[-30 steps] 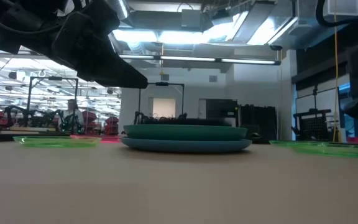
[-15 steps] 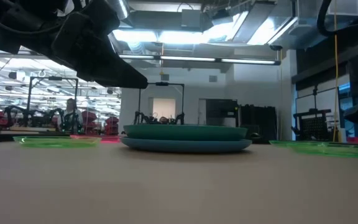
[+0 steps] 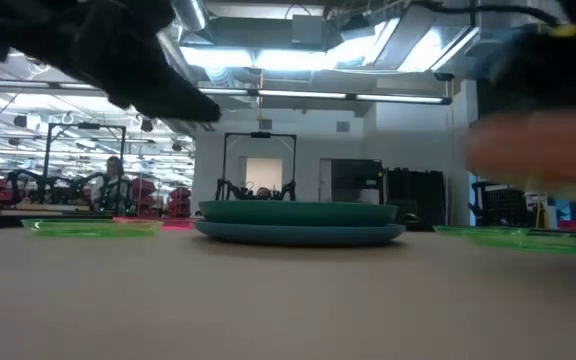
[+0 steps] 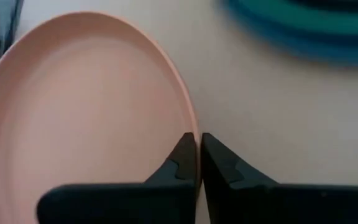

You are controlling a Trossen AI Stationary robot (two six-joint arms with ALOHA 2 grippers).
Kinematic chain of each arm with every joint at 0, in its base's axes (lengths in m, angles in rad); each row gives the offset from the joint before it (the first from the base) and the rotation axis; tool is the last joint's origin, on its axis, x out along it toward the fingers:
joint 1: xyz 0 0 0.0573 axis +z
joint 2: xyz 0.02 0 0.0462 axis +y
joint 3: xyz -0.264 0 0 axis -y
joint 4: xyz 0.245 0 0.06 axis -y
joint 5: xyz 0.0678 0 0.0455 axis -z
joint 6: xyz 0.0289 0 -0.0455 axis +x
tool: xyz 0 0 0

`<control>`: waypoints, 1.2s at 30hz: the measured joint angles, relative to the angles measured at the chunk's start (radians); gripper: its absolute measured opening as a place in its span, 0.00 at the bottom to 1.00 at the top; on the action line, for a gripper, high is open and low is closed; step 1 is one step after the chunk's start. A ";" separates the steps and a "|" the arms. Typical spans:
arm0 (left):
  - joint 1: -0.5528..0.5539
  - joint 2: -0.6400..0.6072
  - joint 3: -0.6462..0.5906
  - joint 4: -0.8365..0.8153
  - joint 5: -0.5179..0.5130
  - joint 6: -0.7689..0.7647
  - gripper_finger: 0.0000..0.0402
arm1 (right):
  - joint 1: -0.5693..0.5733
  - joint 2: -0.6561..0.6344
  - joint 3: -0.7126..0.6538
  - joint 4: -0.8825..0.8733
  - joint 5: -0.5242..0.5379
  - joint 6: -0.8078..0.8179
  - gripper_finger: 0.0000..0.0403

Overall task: Stack plastic plates
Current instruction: Stack the orange plate on top of the black plate

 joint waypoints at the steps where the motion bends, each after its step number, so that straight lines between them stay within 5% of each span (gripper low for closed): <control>1: -0.011 -0.026 0.000 -0.026 -0.019 -0.001 0.32 | -0.028 0.000 0.018 0.001 0.010 -0.002 0.01; 13: -0.110 -0.093 0.000 -0.102 -0.117 -0.001 0.32 | -0.356 0.072 0.131 0.207 0.018 -0.201 0.01; 22: -0.098 -0.083 -0.002 -0.106 -0.119 -0.003 0.32 | -0.577 0.295 0.133 0.517 -0.048 -0.289 0.01; 27: -0.098 -0.071 -0.002 -0.107 -0.117 -0.016 0.32 | -0.640 0.458 0.133 0.729 -0.071 -0.288 0.01; 36: -0.098 -0.072 -0.002 -0.123 -0.114 -0.025 0.32 | -0.651 0.606 0.133 0.850 -0.082 -0.286 0.02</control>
